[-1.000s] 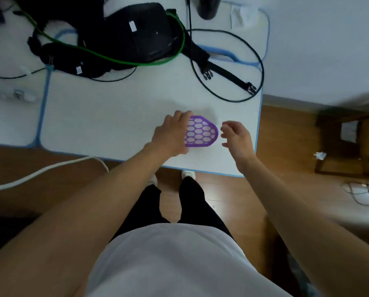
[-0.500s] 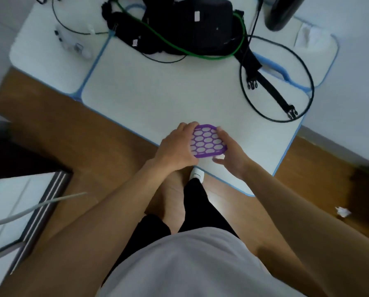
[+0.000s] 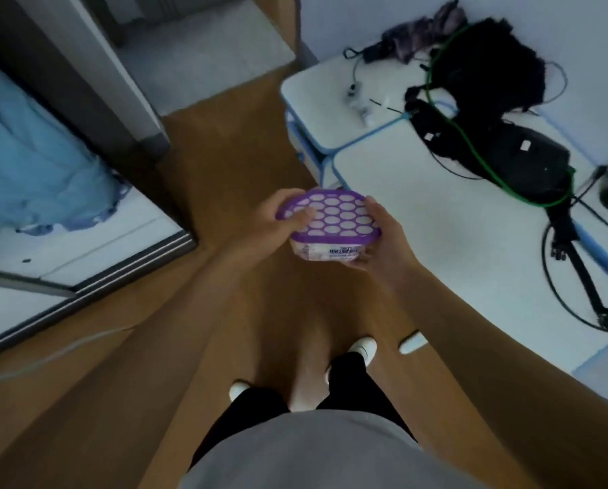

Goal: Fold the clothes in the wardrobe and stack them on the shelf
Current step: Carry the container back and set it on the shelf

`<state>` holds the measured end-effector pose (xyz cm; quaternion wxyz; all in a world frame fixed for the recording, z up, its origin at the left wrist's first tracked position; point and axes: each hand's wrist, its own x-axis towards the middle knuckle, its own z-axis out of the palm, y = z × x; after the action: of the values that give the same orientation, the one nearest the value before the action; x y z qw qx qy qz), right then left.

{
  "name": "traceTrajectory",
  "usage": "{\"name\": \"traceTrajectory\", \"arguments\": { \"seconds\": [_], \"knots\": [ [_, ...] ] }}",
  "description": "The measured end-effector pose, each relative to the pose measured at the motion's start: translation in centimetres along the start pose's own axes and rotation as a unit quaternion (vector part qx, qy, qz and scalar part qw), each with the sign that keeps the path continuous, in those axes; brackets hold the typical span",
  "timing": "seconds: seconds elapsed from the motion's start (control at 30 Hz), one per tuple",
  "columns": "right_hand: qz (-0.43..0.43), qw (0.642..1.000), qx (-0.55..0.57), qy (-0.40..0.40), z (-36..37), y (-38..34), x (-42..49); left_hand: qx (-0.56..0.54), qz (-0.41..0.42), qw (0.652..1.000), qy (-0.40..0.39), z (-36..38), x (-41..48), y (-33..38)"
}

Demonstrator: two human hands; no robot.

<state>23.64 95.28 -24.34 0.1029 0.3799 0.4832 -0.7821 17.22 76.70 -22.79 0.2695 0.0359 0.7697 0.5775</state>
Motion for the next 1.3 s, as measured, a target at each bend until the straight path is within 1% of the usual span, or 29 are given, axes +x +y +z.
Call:
{"name": "traceTrajectory", "arguments": {
  "seconds": [0.03,0.1,0.17,0.23,0.33,0.43,0.5,0.57,0.63,0.73,0.87,1.0,1.1,1.2,1.3],
  "knots": [
    [-0.004,1.0,0.002,-0.021,2.7,0.5,-0.8,-0.042,-0.023,0.998,0.03,-2.7,-1.4,-0.5],
    [-0.019,0.998,-0.016,-0.058,8.2,1.5,-2.4,-0.103,-0.056,0.992,0.046,-8.0,-4.5,-1.7],
    [-0.025,0.995,-0.036,-0.093,14.0,2.6,-4.3,-0.127,-0.062,0.989,0.05,-13.2,-7.8,-2.9],
    [-0.012,0.991,-0.041,-0.123,19.5,3.7,-6.1,-0.178,-0.059,0.981,0.055,-17.9,-11.1,-3.5],
    [0.042,0.979,-0.035,-0.196,27.4,4.9,-8.7,-0.252,-0.026,0.963,0.097,-24.3,-15.5,-3.2],
    [0.066,0.966,-0.066,-0.241,34.9,5.2,-11.1,-0.301,0.034,0.936,0.182,-30.2,-18.8,-1.8],
    [0.079,0.955,-0.094,-0.269,39.5,4.8,-12.5,-0.314,0.056,0.919,0.23,-33.7,-20.5,-0.8],
    [0.077,0.945,-0.136,-0.289,43.8,4.1,-13.8,-0.325,0.065,0.905,0.267,-37.0,-21.8,0.0],
    [0.06,0.938,-0.172,-0.295,47.8,3.3,-14.7,-0.318,0.069,0.898,0.295,-40.1,-22.6,0.8],
    [0.041,0.931,-0.181,-0.315,53.2,2.4,-15.1,-0.298,0.068,0.894,0.328,-44.7,-22.9,2.0],
    [0.046,0.916,-0.144,-0.372,59.3,0.5,-14.7,-0.295,0.074,0.883,0.358,-50.7,-21.5,4.6],
    [0.013,0.92,-0.126,-0.372,65.0,-2.6,-12.7,-0.289,0.087,0.874,0.38,-56.7,-18.3,7.4],
    [-0.007,0.919,-0.114,-0.377,69.6,-5.5,-10.7,-0.311,0.094,0.875,0.36,-60.9,-15.5,10.2],
    [-0.035,0.916,-0.121,-0.381,74.6,-8.5,-8.9,-0.346,0.119,0.87,0.33,-65.0,-12.4,13.0],
    [-0.052,0.915,-0.118,-0.383,78.9,-11.0,-7.7,-0.329,0.124,0.87,0.344,-68.9,-9.9,15.3]
  ]
}}
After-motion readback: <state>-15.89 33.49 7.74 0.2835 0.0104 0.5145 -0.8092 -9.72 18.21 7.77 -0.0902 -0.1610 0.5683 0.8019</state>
